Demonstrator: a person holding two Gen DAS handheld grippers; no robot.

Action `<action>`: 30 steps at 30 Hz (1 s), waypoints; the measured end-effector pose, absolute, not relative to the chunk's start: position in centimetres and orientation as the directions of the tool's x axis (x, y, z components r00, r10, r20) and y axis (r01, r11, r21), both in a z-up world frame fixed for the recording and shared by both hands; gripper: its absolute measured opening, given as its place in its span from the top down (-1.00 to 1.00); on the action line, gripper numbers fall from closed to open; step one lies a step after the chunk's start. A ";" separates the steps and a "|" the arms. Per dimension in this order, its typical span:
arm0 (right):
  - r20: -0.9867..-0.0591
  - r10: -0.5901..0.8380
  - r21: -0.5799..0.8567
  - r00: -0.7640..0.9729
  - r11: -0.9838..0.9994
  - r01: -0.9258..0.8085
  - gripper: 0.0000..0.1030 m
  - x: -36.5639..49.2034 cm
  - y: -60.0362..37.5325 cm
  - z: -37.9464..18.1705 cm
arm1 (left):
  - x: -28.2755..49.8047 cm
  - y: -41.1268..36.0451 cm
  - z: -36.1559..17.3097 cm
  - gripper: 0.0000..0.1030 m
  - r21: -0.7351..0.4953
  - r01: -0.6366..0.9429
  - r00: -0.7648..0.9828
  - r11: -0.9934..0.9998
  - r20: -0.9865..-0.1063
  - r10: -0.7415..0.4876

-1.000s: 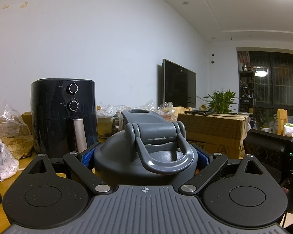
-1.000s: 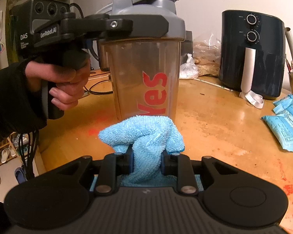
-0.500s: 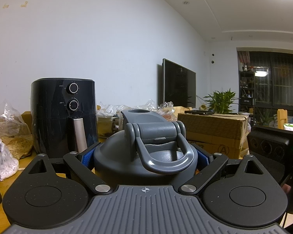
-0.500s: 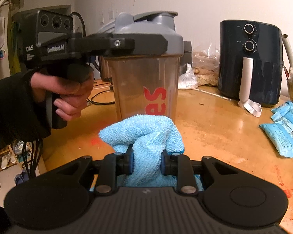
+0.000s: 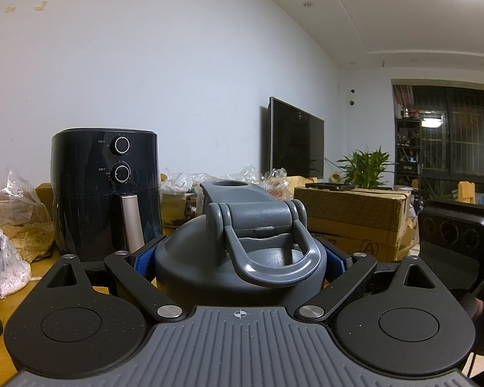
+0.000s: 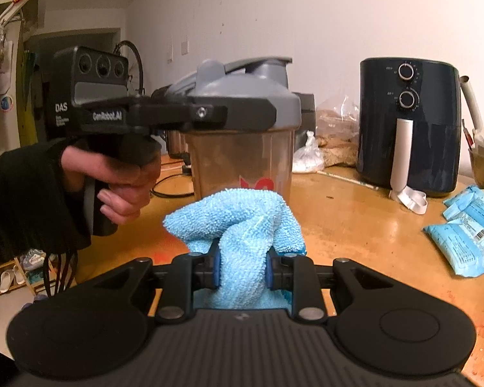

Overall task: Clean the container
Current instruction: 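Wipe the cloth along the bottle's base while the left gripper holds the bottle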

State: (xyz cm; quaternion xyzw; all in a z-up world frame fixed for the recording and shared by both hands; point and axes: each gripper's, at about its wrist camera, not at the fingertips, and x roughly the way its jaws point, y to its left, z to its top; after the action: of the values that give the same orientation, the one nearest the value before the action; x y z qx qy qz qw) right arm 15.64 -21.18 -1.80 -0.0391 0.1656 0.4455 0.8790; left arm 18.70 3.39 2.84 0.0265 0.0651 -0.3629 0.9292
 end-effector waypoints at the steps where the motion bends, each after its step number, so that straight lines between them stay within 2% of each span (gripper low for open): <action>1: -0.316 0.772 0.081 0.551 0.600 -0.796 0.59 15.6 -21.3 -1.7 | 18.7 3.4 2.8 -0.85 0.002 0.677 0.729 0.736 -0.140 -0.670; 30: -0.114 0.790 0.077 0.603 0.612 -0.787 0.59 14.1 -22.4 0.1 | 18.9 3.4 2.9 -0.85 -0.006 0.674 0.731 0.739 -0.138 -0.668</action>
State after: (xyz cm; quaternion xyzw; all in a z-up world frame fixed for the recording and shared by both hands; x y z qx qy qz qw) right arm 14.06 -22.39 0.10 0.0091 0.0683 0.4404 0.8952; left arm 18.91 3.43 2.86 0.0223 0.0657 -0.3605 0.9302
